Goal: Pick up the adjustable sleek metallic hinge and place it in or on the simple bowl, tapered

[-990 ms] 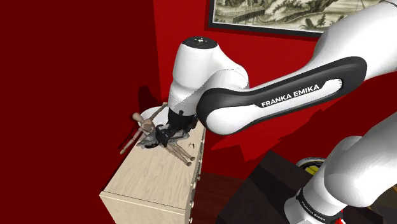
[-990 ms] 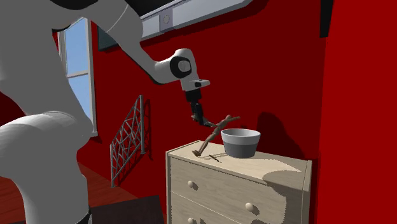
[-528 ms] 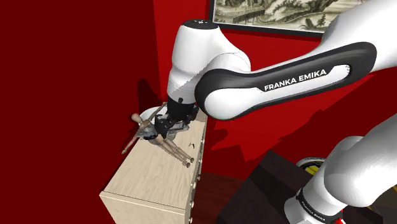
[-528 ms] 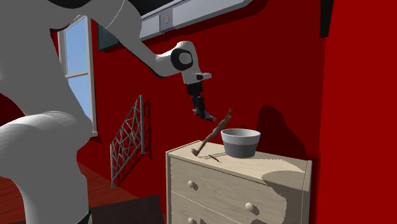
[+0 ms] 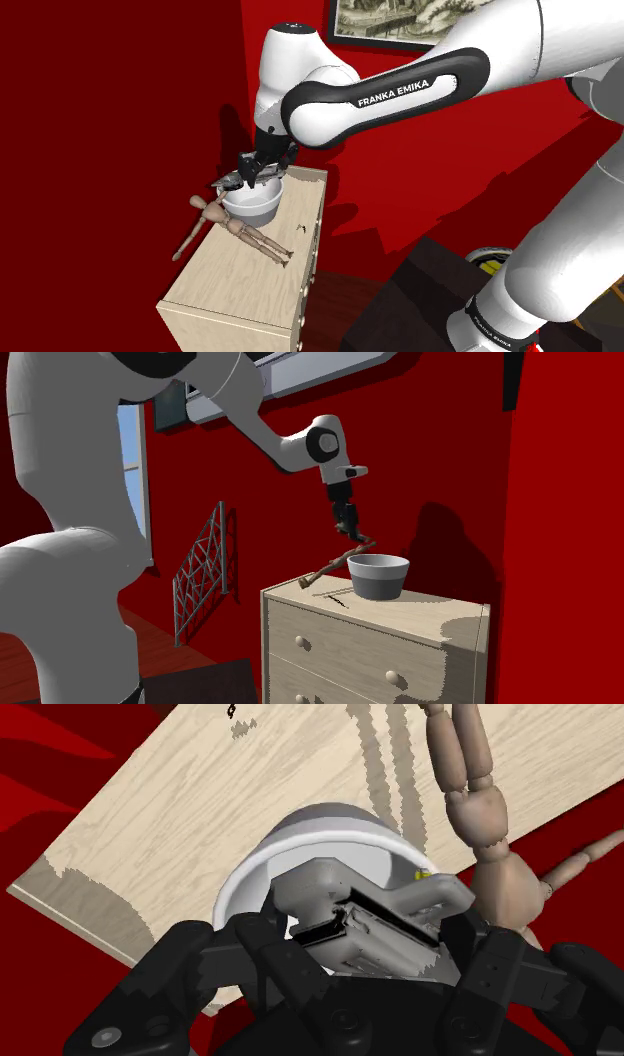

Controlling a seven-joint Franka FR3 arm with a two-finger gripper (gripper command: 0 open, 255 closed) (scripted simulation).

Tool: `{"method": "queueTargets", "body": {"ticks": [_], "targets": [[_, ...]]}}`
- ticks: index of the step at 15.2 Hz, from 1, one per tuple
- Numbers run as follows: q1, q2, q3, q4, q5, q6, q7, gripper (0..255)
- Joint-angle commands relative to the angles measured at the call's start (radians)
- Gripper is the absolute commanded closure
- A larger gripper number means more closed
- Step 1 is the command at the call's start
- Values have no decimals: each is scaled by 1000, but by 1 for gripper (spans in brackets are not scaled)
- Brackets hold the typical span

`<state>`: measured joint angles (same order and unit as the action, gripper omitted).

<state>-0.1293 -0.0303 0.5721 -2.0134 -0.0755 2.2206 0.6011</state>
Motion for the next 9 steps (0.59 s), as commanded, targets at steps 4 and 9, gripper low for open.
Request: {"method": "queueTargets", "body": {"ticks": [4, 9], "targets": [[-27, 147, -31, 143, -74, -16, -34, 255], [-28, 210, -46, 161, -110, 21, -34, 255]]}}
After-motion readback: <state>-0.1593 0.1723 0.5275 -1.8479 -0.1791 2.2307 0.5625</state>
